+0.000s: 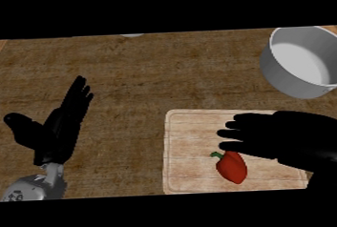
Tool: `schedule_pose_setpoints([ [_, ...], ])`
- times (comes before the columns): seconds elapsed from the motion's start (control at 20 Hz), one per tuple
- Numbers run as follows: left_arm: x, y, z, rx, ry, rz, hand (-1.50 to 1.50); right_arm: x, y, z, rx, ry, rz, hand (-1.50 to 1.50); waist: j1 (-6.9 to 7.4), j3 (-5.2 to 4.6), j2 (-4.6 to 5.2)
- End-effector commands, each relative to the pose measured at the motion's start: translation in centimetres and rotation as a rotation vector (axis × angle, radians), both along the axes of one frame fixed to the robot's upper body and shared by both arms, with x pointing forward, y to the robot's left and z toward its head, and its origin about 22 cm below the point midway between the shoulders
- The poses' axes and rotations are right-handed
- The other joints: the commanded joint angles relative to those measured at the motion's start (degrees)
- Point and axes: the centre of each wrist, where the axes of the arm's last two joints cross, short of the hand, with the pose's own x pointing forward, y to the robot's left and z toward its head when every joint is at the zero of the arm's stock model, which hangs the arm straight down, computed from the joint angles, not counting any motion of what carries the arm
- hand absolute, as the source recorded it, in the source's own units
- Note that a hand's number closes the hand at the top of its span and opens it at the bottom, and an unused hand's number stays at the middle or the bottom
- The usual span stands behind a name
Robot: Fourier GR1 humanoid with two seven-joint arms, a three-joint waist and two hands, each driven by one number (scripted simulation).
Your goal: Pick the bell pepper from the cutting board and place it in the pot
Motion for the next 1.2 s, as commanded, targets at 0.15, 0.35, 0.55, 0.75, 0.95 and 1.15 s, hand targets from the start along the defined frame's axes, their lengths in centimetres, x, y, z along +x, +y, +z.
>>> schedule_pose_setpoints([
  [0.15,-1.1,0.5,1.0,0.001,-0.004,0.011,0.00,-2.1,-0.2,-0.6,0.047,0.017,0.011,-1.50,-0.08,0.01,-0.09],
  [0.35,-0.8,0.6,-1.2,0.013,-0.001,0.001,0.00,-2.7,0.9,-1.7,0.027,0.038,-0.008,-1.50,-0.07,-0.01,-0.01],
  [0.55,0.2,0.5,0.2,0.030,-0.025,0.008,0.00,-1.6,2.9,-2.9,-0.017,0.009,-0.056,-1.50,0.12,-0.01,0.04],
  [0.75,1.5,1.8,-0.9,-0.015,0.004,-0.005,0.00,-1.1,5.3,-4.6,-0.070,-0.035,-0.078,-1.50,0.28,-0.03,0.17],
  [0.95,0.5,1.0,-1.6,0.006,0.004,0.019,0.00,-1.8,4.1,-5.3,-0.078,-0.054,-0.076,-1.50,0.01,0.00,0.04],
  [1.15,1.1,-0.4,0.0,-0.005,-0.003,-0.005,0.00,-0.9,5.8,-7.5,-0.125,-0.064,-0.056,-1.50,0.11,0.00,0.06],
])
